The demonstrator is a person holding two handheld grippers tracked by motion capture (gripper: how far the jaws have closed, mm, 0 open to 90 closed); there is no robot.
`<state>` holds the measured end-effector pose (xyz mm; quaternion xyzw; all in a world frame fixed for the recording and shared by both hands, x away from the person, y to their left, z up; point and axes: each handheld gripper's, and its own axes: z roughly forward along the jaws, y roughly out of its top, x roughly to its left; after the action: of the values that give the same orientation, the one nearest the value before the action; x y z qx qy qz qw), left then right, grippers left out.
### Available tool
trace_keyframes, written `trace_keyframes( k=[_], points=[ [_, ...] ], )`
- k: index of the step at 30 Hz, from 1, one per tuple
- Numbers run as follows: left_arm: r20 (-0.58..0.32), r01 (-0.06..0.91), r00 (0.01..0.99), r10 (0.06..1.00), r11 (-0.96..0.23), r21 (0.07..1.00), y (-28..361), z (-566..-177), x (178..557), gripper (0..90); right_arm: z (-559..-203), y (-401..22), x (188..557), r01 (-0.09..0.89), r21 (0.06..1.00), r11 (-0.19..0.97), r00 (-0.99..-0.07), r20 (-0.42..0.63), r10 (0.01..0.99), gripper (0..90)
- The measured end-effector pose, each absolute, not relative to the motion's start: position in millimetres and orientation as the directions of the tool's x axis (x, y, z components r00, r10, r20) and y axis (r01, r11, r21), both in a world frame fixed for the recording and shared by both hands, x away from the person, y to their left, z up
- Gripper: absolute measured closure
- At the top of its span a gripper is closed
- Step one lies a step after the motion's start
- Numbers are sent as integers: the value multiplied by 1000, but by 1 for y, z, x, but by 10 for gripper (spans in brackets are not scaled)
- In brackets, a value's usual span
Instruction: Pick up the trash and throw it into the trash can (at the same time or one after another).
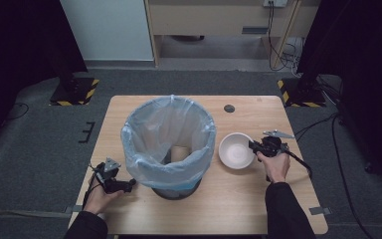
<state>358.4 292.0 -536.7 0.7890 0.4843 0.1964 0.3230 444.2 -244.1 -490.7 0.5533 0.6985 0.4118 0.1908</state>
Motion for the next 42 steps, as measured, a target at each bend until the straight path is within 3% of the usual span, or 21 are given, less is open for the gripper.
trace_keyframes(
  k=[11, 29, 42],
  points=[
    [-3, 637, 454, 891, -323, 700, 292, -537, 358, 0, -469, -254, 438, 564, 826, 24, -303, 180, 936, 841],
    [-3, 637, 454, 891, -322, 700, 292, -537, 358, 0, -404, -276, 417, 302, 936, -179, -251, 260, 933, 841],
    [-3, 638, 454, 891, -322, 700, 292, -537, 358, 0, -360, -278, 396, 141, 962, -235, -294, 267, 918, 841]
  ],
)
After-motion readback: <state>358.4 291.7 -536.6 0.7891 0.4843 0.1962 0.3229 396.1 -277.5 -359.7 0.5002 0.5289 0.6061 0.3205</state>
